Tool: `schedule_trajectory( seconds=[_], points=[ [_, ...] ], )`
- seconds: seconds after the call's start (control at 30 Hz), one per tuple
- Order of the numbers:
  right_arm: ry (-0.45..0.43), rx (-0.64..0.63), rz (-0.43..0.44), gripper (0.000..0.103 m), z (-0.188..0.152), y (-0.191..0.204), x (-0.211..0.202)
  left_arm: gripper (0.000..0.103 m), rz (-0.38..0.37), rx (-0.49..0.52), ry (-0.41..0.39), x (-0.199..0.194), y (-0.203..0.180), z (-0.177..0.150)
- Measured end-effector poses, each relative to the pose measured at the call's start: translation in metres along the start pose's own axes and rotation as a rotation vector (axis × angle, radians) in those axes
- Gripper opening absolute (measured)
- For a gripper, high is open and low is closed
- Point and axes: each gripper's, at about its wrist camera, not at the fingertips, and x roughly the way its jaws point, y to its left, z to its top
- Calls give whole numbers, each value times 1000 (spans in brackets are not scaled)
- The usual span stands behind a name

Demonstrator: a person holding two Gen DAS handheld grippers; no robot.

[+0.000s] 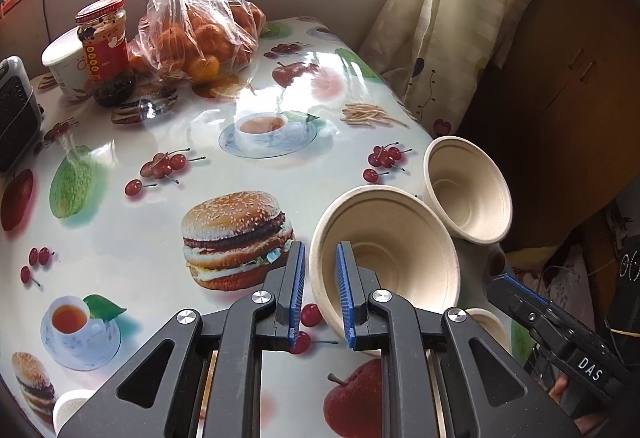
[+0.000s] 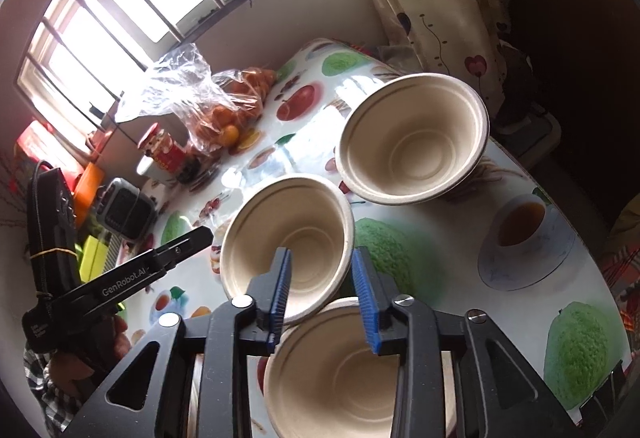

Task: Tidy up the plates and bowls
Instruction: 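Lower the held bowls into the standing tan bowls with both grippers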

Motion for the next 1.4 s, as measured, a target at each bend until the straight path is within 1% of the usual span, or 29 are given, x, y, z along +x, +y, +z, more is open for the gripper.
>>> schedule_trajectory(
  seconds=[0.07,0.17,0.47,0.5,0.53,0.6,0.67,0.87,0.93,1.17,1.4],
  points=[
    [6,2,-5,38,2,0,4,23,6,4,10,4,0,2],
    [19,11,-19,38,4,-2,13,25,7,4,21,10,2,4],
    [62,18,-40,38,4,-6,35,25,-8,0,49,25,3,5],
    [64,19,-39,38,4,-6,36,25,-6,0,49,26,3,5],
    [67,20,-39,35,4,-7,38,25,-4,0,51,27,4,5],
    [73,24,-38,30,3,-7,40,24,-7,0,56,30,3,5],
    [78,18,-41,25,3,-6,43,20,-9,9,57,31,1,5],
    [79,19,-47,18,4,-8,45,14,-3,10,50,32,0,5],
    [77,21,-48,15,4,-10,44,13,-3,10,47,31,0,5],
    [68,26,-40,15,5,-11,43,13,1,11,46,31,-1,5],
    [42,12,-22,15,5,-2,30,13,-2,19,11,13,-1,7]
  ],
)
